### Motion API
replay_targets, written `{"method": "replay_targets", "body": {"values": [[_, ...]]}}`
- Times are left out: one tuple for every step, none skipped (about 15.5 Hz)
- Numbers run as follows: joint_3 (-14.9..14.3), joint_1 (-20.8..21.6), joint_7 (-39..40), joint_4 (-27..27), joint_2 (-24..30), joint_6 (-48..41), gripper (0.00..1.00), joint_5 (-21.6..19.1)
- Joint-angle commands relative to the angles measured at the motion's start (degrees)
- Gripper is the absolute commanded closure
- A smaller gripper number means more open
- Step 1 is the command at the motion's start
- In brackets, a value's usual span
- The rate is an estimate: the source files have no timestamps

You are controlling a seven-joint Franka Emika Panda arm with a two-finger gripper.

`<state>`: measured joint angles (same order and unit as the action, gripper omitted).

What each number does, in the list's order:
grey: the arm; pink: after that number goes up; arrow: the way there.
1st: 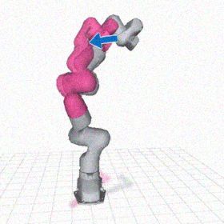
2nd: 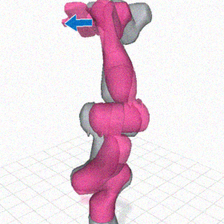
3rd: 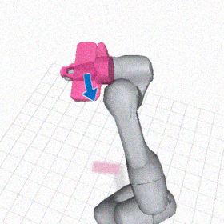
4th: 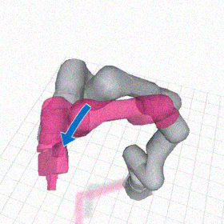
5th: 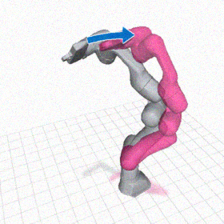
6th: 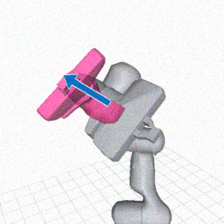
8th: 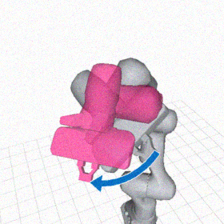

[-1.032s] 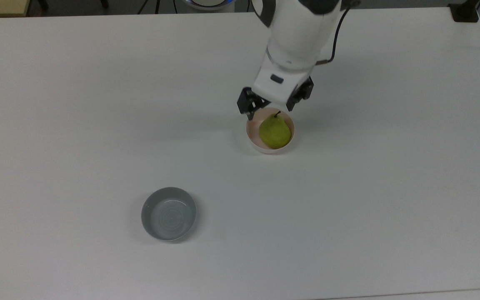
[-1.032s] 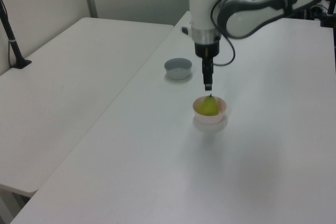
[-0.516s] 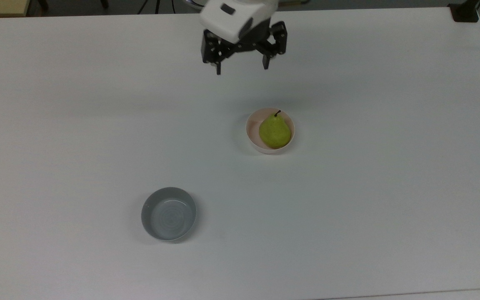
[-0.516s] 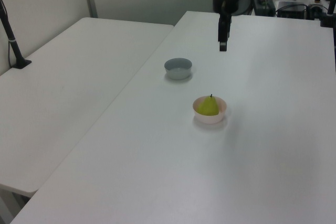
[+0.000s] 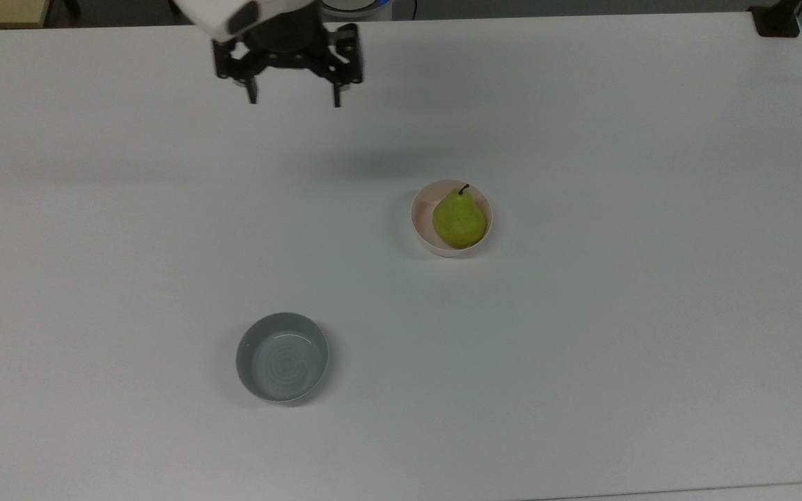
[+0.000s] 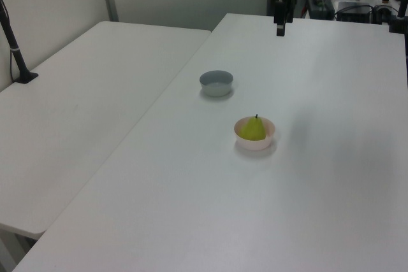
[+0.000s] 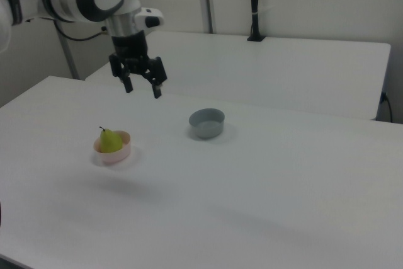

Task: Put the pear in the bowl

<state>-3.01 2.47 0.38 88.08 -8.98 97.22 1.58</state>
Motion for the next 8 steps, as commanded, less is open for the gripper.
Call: {"method": "replay_targets", "body": {"values": [[0.21,-2.12,-1.17,1.84,1.86,-0.36,0.00,0.88],[-0.41,-2.03,-1.34,1.84,1.86,-0.19,0.00,0.80],[-0.67,-2.03,-1.60,1.84,1.95,-0.45,0.00,0.71],[-0.94,-2.12,-1.61,1.84,2.03,-0.54,0.00,0.71],[-1.55,-1.94,-1.61,1.75,2.12,-0.54,0.00,0.71],[-2.16,-1.77,-1.61,1.66,2.12,-0.45,0.00,0.45],[-2.69,-1.76,-1.61,1.66,2.56,-0.54,0.00,0.27],[-3.13,-1.76,-1.61,1.75,3.08,-0.54,0.00,0.18]]}}
